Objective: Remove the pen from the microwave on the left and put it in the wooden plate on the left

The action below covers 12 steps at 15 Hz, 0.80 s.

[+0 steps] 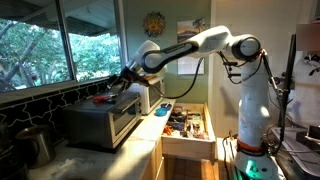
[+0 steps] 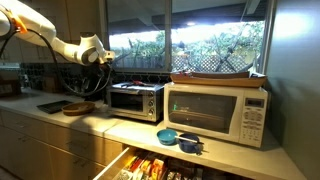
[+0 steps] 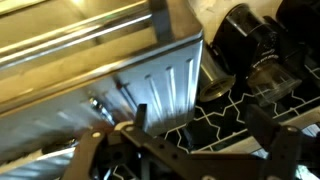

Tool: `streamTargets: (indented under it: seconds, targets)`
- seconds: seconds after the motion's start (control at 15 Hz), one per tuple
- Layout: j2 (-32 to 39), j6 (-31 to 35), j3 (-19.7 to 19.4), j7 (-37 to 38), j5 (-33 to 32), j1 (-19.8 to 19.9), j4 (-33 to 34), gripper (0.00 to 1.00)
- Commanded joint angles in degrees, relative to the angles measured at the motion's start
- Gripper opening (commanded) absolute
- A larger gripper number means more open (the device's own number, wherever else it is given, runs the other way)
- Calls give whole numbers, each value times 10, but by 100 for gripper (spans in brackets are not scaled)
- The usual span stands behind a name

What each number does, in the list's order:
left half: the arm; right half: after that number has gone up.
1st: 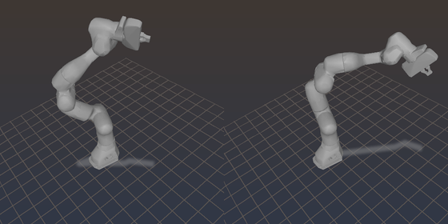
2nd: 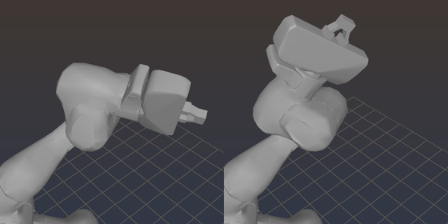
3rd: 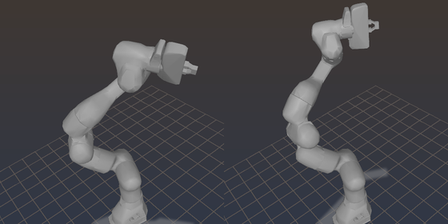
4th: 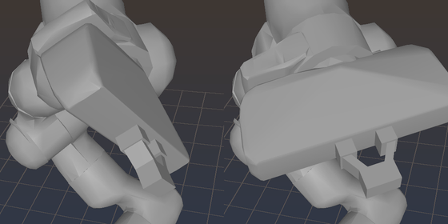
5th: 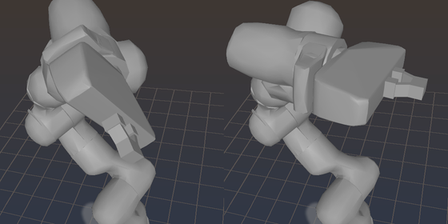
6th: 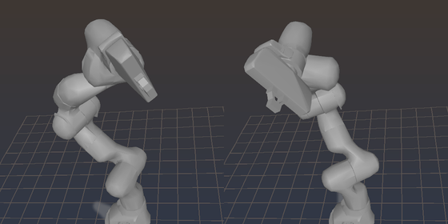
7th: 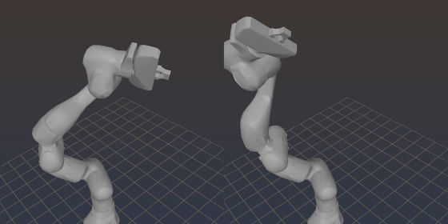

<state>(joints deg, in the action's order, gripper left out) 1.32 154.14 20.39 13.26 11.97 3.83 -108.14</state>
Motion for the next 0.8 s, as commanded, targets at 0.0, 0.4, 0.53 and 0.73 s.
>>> streamTargets:
  seconds: [0.0, 0.4, 0.53, 0.73]
  targets:
    - [-6, -18, -52, -19, 4, -37, 13, 100]
    - [-15, -193, -87, -82, 42, -44, 58, 100]
    - [-8, -287, -105, -91, 41, -50, 86, 100]
    - [13, -407, -124, -85, -42, -53, 156, 100]
